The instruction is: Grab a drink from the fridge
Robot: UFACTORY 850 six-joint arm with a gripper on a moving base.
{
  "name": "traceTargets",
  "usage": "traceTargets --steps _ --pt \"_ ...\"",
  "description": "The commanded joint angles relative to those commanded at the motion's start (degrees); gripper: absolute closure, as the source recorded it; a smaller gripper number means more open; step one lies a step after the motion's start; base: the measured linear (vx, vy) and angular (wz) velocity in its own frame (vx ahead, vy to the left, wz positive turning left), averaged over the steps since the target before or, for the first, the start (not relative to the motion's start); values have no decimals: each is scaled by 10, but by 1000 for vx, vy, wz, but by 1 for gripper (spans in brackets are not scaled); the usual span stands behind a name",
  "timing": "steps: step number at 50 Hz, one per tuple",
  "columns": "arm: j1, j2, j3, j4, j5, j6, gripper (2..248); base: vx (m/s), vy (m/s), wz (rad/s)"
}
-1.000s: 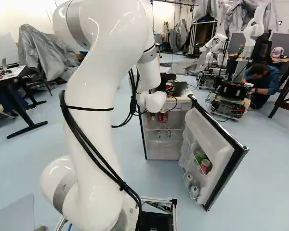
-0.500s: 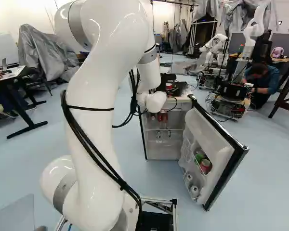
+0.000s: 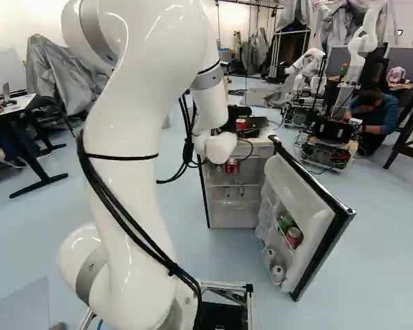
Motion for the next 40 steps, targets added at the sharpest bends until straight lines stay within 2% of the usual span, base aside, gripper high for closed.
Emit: traceTargets --steps 21,31,40 --pt "-13 67 65 0 0 0 3 0 0 0" --pt "-28 97 85 1 -6 0 3 0 0 0" --pt "-44 116 95 7 -33 0 3 0 0 0"
